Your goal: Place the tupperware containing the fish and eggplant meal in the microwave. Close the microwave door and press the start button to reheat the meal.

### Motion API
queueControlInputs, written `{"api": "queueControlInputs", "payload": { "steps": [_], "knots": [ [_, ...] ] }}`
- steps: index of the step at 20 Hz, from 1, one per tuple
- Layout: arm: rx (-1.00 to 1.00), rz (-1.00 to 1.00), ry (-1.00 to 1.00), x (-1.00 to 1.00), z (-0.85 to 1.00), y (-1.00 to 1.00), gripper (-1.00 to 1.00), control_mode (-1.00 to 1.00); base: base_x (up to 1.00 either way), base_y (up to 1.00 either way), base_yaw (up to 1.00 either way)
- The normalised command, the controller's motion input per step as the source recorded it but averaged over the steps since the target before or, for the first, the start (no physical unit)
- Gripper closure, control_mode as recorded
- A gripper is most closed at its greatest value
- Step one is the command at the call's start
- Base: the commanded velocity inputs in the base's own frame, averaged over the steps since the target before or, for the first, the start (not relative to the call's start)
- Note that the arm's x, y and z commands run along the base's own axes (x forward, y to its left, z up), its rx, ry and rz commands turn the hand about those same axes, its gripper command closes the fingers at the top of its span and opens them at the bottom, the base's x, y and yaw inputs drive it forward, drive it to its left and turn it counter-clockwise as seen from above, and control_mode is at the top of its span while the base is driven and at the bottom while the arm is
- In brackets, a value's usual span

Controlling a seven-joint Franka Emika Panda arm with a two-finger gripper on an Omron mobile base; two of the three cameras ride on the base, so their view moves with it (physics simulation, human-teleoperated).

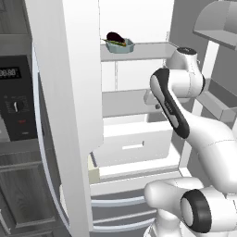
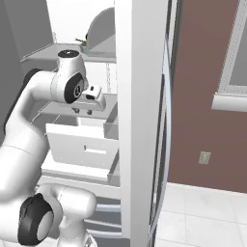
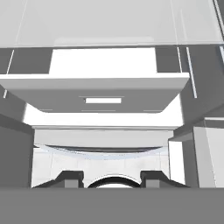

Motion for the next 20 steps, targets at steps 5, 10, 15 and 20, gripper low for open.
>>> {"api": "queueControlInputs", "payload": {
  "steps": [5,10,15,20],
  "knots": [
    [0.0,0.0,-0.07,-0.01,0.0,0.03,-1.0,-1.0,0.0,0.0,0.0],
    [0.0,0.0,-0.31,-0.14,0.13,0.12,-1.0,-1.0,0.0,0.0,0.0],
    [0.0,0.0,-0.34,-0.01,0.31,0.29,-1.0,-1.0,0.0,0.0,0.0],
    [0.01,-0.07,-0.28,0.0,0.32,0.36,-1.0,-1.0,0.0,0.0,0.0]
  ]
}}
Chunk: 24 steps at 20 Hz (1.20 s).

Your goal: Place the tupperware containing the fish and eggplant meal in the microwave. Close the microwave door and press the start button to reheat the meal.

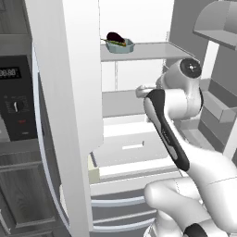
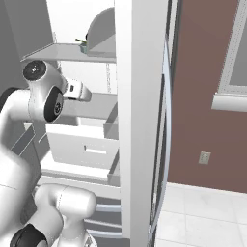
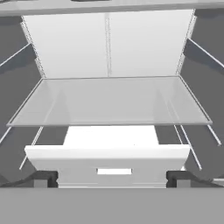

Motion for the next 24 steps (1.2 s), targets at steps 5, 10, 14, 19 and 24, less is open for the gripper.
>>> {"api": "queueControlInputs", "payload": {
  "steps": [5,10,14,19,24],
  "knots": [
    [0.08,-0.14,-0.21,0.0,0.44,0.25,-1.0,-1.0,0.0,0.0,0.0],
    [0.15,-0.09,-0.13,0.0,0.64,0.09,-1.0,-1.0,0.0,0.0,0.0],
    [0.18,0.0,-0.07,0.0,0.71,0.0,-1.0,-1.0,0.0,0.0,0.0],
    [0.08,0.0,-0.09,0.0,0.48,0.0,-1.0,-1.0,0.0,0.0,0.0],
    [0.01,0.0,-0.09,0.0,0.34,0.0,-1.0,-1.0,0.0,0.0,0.0]
  ]
}}
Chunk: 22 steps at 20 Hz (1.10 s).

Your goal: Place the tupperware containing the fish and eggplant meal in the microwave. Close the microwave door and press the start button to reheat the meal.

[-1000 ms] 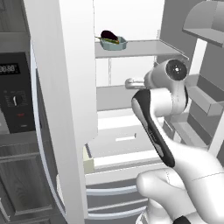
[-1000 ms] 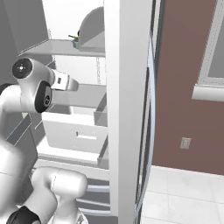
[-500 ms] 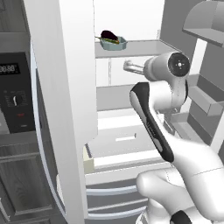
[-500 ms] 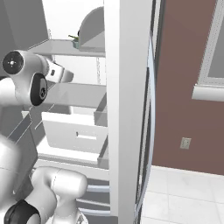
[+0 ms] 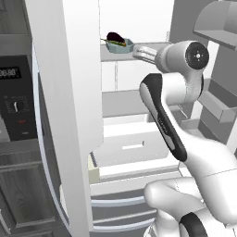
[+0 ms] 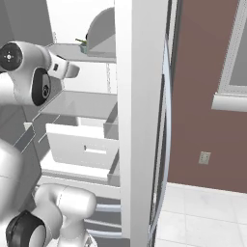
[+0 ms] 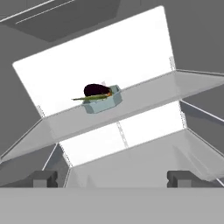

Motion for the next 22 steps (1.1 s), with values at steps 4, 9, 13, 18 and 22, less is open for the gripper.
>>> {"api": "queueControlInputs", "payload": {
  "steps": [4,9,13,18,22],
  "knots": [
    [0.03,0.0,-0.07,0.07,0.09,0.0,-1.0,-1.0,0.0,0.0,0.0],
    [0.09,0.0,-0.01,0.22,0.0,-0.04,-1.0,-1.0,0.0,0.0,0.0],
    [0.12,0.0,0.0,0.38,0.0,0.0,-1.0,-1.0,0.0,0.0,0.0],
    [0.11,0.0,0.01,0.39,0.0,0.0,-1.0,-1.0,0.0,0.0,0.0],
    [0.02,0.0,0.11,0.29,0.0,0.0,-1.0,-1.0,0.0,0.0,0.0]
  ]
}}
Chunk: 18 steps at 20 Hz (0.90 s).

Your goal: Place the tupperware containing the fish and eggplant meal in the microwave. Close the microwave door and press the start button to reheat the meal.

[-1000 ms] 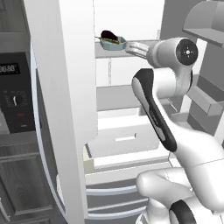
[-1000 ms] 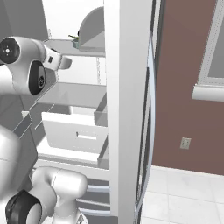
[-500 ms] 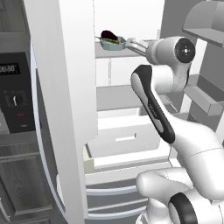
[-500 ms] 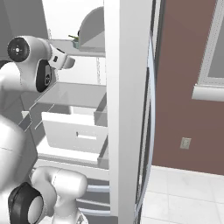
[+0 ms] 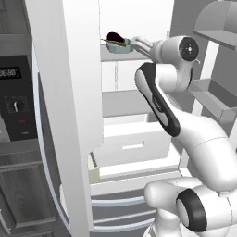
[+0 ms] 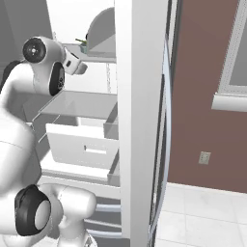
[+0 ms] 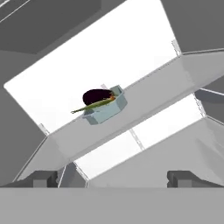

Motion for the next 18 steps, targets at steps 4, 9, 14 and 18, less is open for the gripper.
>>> {"api": "queueControlInputs", "payload": {
  "steps": [4,9,14,18],
  "knots": [
    [0.0,0.0,0.15,0.32,0.0,0.0,-1.0,-1.0,0.0,0.0,0.0],
    [0.0,0.0,0.11,0.35,0.0,0.0,-1.0,-1.0,0.0,0.0,0.0],
    [0.0,0.0,0.02,0.34,0.0,0.0,-1.0,-1.0,0.0,0.0,0.0],
    [0.0,0.0,0.0,0.35,0.0,0.0,-1.0,-1.0,0.0,0.0,0.0]
  ]
}}
